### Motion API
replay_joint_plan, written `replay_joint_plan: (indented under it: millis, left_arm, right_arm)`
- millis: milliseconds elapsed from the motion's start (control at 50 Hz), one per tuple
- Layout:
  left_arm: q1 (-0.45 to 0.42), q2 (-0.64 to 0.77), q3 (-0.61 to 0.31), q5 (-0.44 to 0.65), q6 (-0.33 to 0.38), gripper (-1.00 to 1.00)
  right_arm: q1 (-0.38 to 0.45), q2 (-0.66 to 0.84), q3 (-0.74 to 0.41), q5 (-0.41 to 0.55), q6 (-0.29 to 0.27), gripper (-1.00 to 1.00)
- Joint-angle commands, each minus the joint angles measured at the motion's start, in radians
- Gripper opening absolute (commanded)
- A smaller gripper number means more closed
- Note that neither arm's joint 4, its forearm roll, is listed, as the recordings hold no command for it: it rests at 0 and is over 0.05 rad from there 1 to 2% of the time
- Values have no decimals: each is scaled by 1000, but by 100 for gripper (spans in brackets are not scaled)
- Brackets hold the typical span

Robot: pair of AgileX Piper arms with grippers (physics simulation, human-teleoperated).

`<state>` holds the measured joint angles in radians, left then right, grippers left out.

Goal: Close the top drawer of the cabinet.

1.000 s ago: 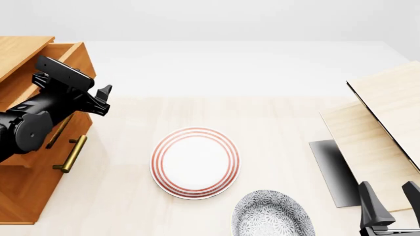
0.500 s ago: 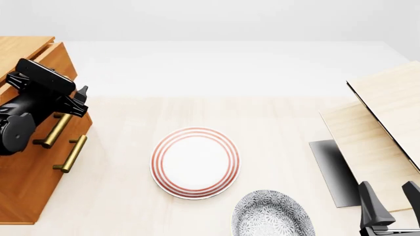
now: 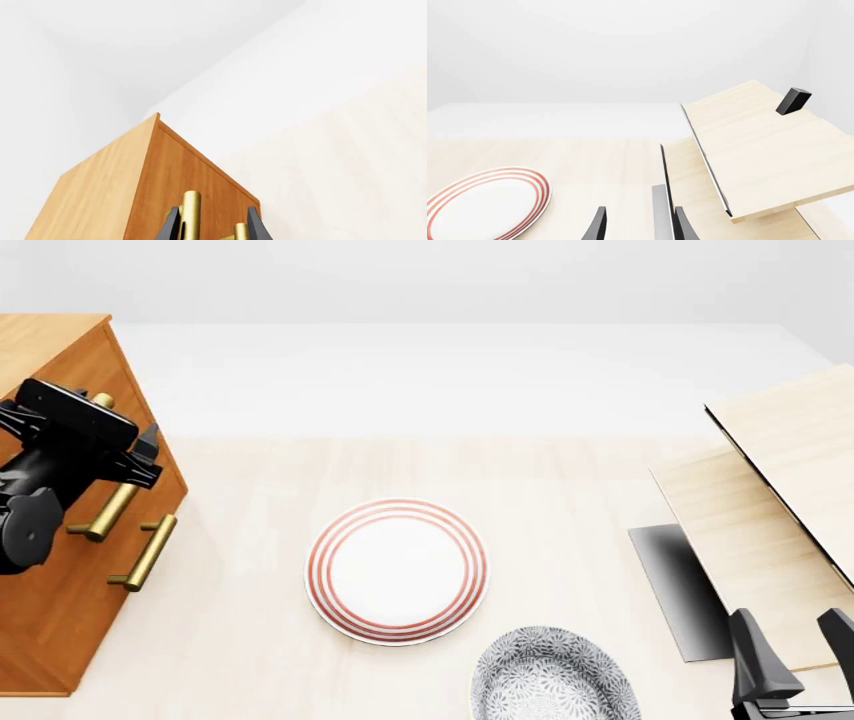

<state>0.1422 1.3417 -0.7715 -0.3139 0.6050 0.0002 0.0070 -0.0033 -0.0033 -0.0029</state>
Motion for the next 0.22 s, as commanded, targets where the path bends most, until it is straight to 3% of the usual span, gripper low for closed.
replay_joint_plan:
  millis: [20, 220]
  left_arm:
    - [161, 34, 53, -22, 9, 100]
    - [138, 20, 53, -27, 12, 100]
  right_arm:
    - [0, 0, 0, 0, 0, 100]
    - [0, 0, 0, 0, 0, 100]
